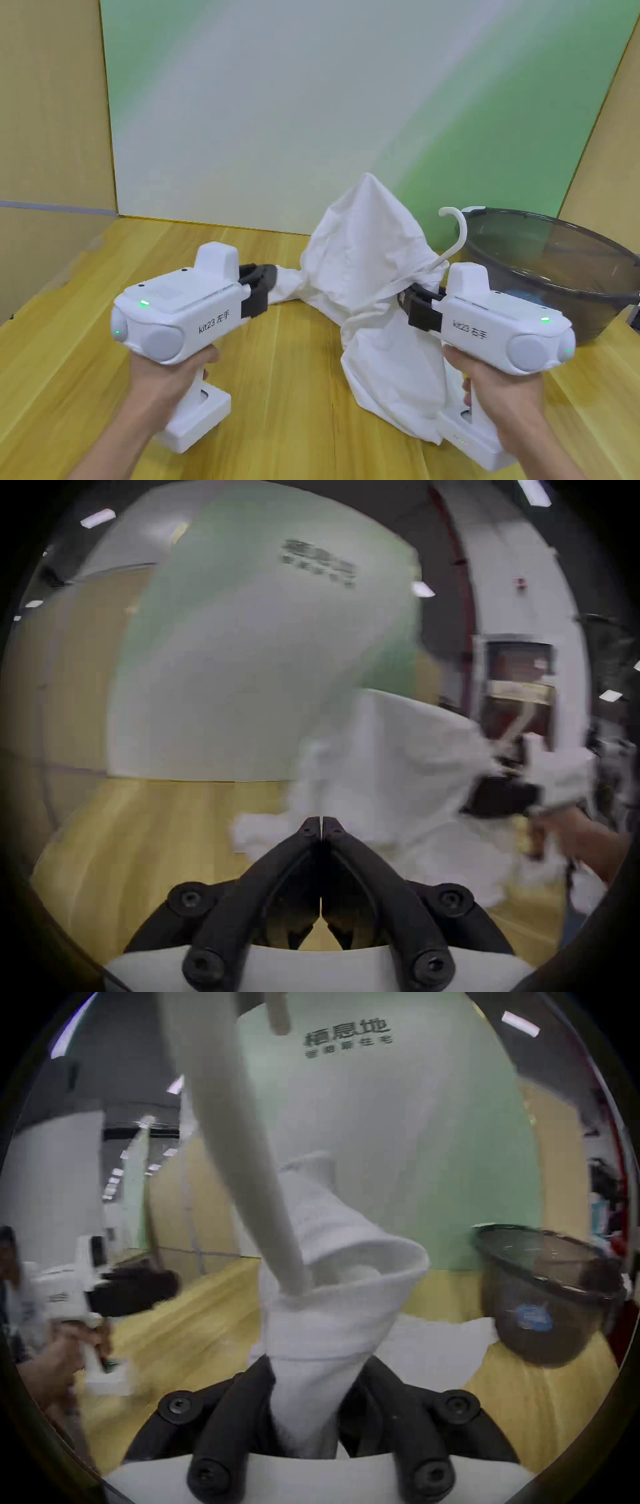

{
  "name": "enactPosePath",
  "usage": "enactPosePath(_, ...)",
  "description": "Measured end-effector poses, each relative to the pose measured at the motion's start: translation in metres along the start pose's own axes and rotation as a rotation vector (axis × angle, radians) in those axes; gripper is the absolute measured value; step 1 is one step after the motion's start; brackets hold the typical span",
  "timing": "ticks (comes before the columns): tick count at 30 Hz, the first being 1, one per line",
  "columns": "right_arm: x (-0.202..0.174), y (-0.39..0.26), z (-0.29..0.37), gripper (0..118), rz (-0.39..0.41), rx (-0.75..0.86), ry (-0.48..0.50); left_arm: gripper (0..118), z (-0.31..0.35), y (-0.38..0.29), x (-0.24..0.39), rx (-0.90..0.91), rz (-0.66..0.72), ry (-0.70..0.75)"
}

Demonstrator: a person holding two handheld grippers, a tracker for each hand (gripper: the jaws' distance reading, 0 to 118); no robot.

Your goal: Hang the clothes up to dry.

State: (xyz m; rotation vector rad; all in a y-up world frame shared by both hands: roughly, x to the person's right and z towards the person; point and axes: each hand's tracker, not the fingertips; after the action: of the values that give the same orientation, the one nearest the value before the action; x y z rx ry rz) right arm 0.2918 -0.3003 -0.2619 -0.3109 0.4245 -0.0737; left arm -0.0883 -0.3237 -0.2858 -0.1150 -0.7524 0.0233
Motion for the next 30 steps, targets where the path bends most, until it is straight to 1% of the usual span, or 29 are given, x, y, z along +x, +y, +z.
enactPosePath(1,0.001,0.001,0.004,8,0.027,0.002,0.042,0,0.002,0.001,0.008,-0.002,-0.054,-0.017)
enactPosePath(2,0.000,0.000,0.009,8,0.071,0.008,0.066,0,0.003,0.003,0.013,-0.012,-0.067,-0.062)
enactPosePath(3,0.001,0.001,0.014,8,0.090,0.002,0.115,0,0.004,0.005,0.013,-0.022,-0.025,-0.146)
enactPosePath(4,0.001,0.001,0.017,8,0.079,-0.005,0.205,0,0.006,0.006,0.015,-0.002,-0.010,-0.217)
enactPosePath(5,0.000,-0.001,0.022,8,0.095,-0.002,0.274,0,0.008,0.007,0.017,0.008,-0.011,-0.284)
enactPosePath(6,-0.002,-0.004,0.028,8,0.136,0.013,0.326,0,0.010,0.010,0.021,0.017,-0.016,-0.302)
enactPosePath(7,-0.004,-0.005,0.032,8,0.149,0.006,0.360,0,0.012,0.013,0.022,0.007,-0.034,-0.352)
enactPosePath(8,-0.009,-0.006,0.036,8,0.143,-0.001,0.357,0,0.014,0.015,0.027,0.004,-0.071,-0.347)
enactPosePath(10,-0.013,-0.007,0.044,8,0.144,-0.004,0.371,0,0.017,0.016,0.031,-0.018,-0.105,-0.419)
enactPosePath(11,-0.014,-0.007,0.047,8,0.144,-0.007,0.389,0,0.018,0.019,0.030,-0.024,-0.107,-0.410)
enactPosePath(12,-0.019,-0.004,0.049,8,0.161,-0.019,0.430,0,0.018,0.019,0.032,-0.033,-0.113,-0.443)
enactPosePath(13,-0.023,-0.005,0.051,8,0.179,-0.010,0.401,0,0.019,0.018,0.034,-0.022,-0.113,-0.425)
enactPosePath(14,-0.025,-0.004,0.053,8,0.187,-0.028,0.398,0,0.018,0.018,0.033,-0.021,-0.109,-0.433)
enactPosePath(16,-0.025,-0.001,0.054,8,0.175,-0.051,0.377,0,0.016,0.018,0.036,-0.025,-0.091,-0.447)
enactPosePath(18,-0.028,-0.001,0.062,8,0.189,-0.030,0.350,0,0.013,0.016,0.040,-0.017,-0.087,-0.459)
enactPosePath(19,-0.026,0.001,0.066,8,0.176,-0.037,0.350,0,0.010,0.018,0.041,-0.017,-0.084,-0.458)
enactPosePath(20,-0.021,0.002,0.069,8,0.152,-0.027,0.325,0,0.007,0.019,0.045,-0.018,-0.081,-0.462)
enactPosePath(22,-0.015,0.001,0.085,8,0.139,-0.011,0.285,0,-0.003,0.021,0.053,-0.008,-0.092,-0.495)
enactPosePath(23,-0.011,0.000,0.095,8,0.113,-0.004,0.277,0,-0.011,0.022,0.058,-0.007,-0.087,-0.534)
enactPosePath(24,-0.005,-0.002,0.108,8,0.117,0.006,0.234,0,-0.020,0.023,0.066,-0.002,-0.078,-0.533)
enactPosePath(25,-0.002,-0.005,0.120,8,0.113,0.017,0.190,0,-0.029,0.024,0.073,-0.002,-0.070,-0.571)
enactPosePath(26,0.001,-0.009,0.137,8,0.111,0.014,0.168,0,-0.039,0.025,0.084,0.005,-0.079,-0.611)
enactPosePath(27,0.005,-0.011,0.154,8,0.084,0.021,0.145,0,-0.052,0.026,0.093,0.015,-0.088,-0.651)
enactPosePath(28,0.007,-0.012,0.171,8,0.082,0.017,0.123,0,-0.062,0.028,0.104,0.006,-0.086,-0.707)
enactPosePath(30,0.007,-0.017,0.209,8,0.086,0.014,-0.004,0,-0.082,0.032,0.133,0.011,-0.101,-0.793)
